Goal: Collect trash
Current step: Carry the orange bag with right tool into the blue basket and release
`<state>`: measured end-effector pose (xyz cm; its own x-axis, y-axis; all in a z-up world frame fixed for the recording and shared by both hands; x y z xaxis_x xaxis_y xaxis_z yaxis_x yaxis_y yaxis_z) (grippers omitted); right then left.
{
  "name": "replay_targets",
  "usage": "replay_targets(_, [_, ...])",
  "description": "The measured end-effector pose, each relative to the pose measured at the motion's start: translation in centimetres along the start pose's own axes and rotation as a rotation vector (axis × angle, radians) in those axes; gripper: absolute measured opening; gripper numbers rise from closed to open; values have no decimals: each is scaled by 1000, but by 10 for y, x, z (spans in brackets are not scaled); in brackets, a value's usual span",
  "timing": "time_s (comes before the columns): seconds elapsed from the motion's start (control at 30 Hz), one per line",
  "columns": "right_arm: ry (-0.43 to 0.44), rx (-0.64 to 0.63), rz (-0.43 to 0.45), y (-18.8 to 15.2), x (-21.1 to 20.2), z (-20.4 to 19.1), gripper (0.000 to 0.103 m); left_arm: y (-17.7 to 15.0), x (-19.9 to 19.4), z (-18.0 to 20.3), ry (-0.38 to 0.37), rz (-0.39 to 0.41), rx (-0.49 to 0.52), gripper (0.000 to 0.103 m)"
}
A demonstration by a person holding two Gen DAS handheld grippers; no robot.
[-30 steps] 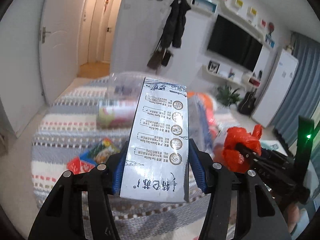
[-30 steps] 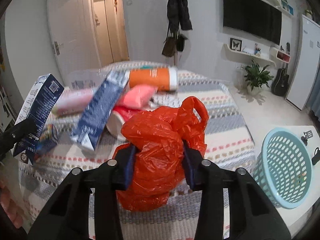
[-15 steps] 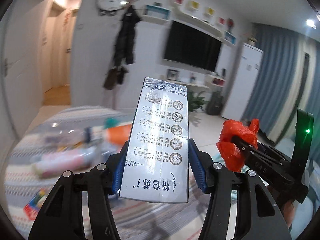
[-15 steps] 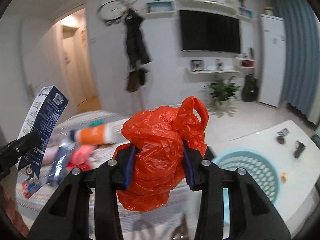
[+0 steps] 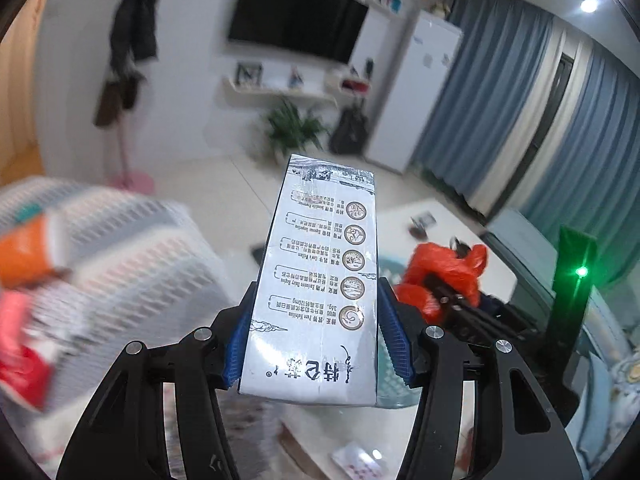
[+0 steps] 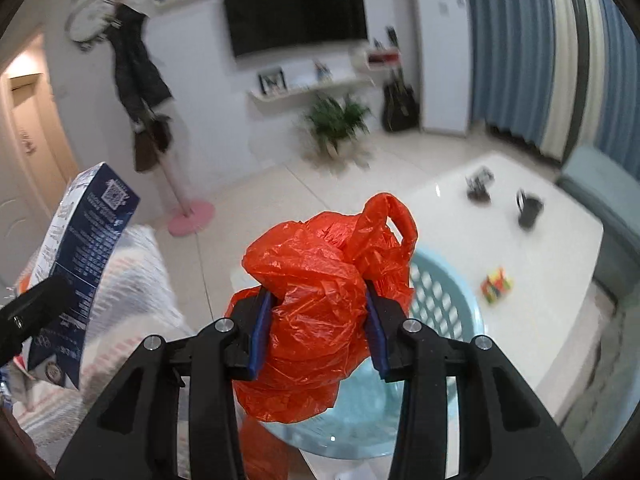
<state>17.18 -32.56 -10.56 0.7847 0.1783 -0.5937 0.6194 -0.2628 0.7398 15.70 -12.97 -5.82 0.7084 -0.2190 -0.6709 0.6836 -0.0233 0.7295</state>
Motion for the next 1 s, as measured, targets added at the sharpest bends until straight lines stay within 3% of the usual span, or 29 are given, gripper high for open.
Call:
replay_targets(0.23, [-30,100,-135,-31,43,44,41,-24,74,24,-60,-163,6,54])
replay_targets(0.33, [-39,126,-163,-39,49,58,42,-28,88,28,-69,-194,10,53])
replay_targets(0.4, [-41,139,-172,-42,51,65,47,-30,93,31,-63,-203,20,58])
replay_targets(0.63, [-40,145,-166,-39,45,65,62,-32,92,34,-57,-194,11,68])
replay_targets(1.0, [-26,86,-135,-33,25,31,63,-31,46,19,-54,-111,-20,70])
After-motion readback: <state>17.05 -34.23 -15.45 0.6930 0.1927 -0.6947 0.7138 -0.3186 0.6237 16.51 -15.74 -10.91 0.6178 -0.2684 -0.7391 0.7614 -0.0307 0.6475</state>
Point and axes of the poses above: each gripper's, at about its wrist camera, not at the fingertips, and x roughly the way its jaws point, z to its right, y to its top, the point moved 2 cm from there along x, roughly the way its jaws point, and after that the axes turned 13 degrees about y, right-handed, at the moved point
